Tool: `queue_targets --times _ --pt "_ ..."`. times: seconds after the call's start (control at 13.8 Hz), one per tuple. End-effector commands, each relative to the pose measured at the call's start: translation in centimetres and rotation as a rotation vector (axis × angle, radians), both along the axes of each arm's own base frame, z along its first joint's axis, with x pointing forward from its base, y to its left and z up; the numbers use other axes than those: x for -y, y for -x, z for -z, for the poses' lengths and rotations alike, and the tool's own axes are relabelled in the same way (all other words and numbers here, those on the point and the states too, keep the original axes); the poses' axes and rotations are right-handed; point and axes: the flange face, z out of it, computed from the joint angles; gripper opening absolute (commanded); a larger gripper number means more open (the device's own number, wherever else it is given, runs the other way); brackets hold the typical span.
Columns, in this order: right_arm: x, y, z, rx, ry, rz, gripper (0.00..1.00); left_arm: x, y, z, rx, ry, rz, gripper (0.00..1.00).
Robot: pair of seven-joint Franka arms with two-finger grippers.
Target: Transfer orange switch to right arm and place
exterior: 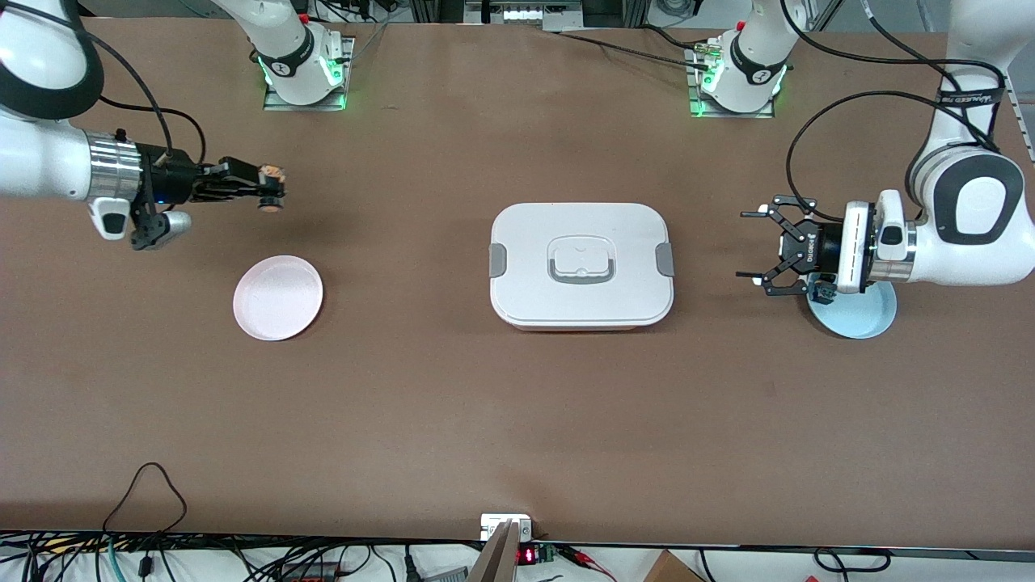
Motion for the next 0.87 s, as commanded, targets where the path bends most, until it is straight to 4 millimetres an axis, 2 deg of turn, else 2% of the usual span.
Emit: queue_targets --times 0.0,0.22,0.43,0.65,0.8 --pt "0.2 -0.3 -0.5 0.027 0.225 0.061 0.00 -2.0 0.0 -2.1 -0.109 -0.202 -0.008 1.00" --pt "-0.6 -0.9 0.3 0.067 0.399 0.129 0.00 -4.4 0.2 -2.7 -0.286 -0.535 -0.042 1.00" --pt "-0.7 -1.1 3.3 0.121 0.455 0.165 0.00 -6.1 -0.9 -5.1 -0.402 -0.835 -0.175 1.00" --pt "-0.6 -2.3 7.6 0.137 0.467 0.179 0.00 -5.2 -2.0 -6.8 -0.565 -1.051 -0.441 1.00" --pt "-0.7 -3.5 10.8 0.157 0.476 0.187 0.00 -4.9 -3.0 -9.5 -0.597 -1.138 -0.601 1.00"
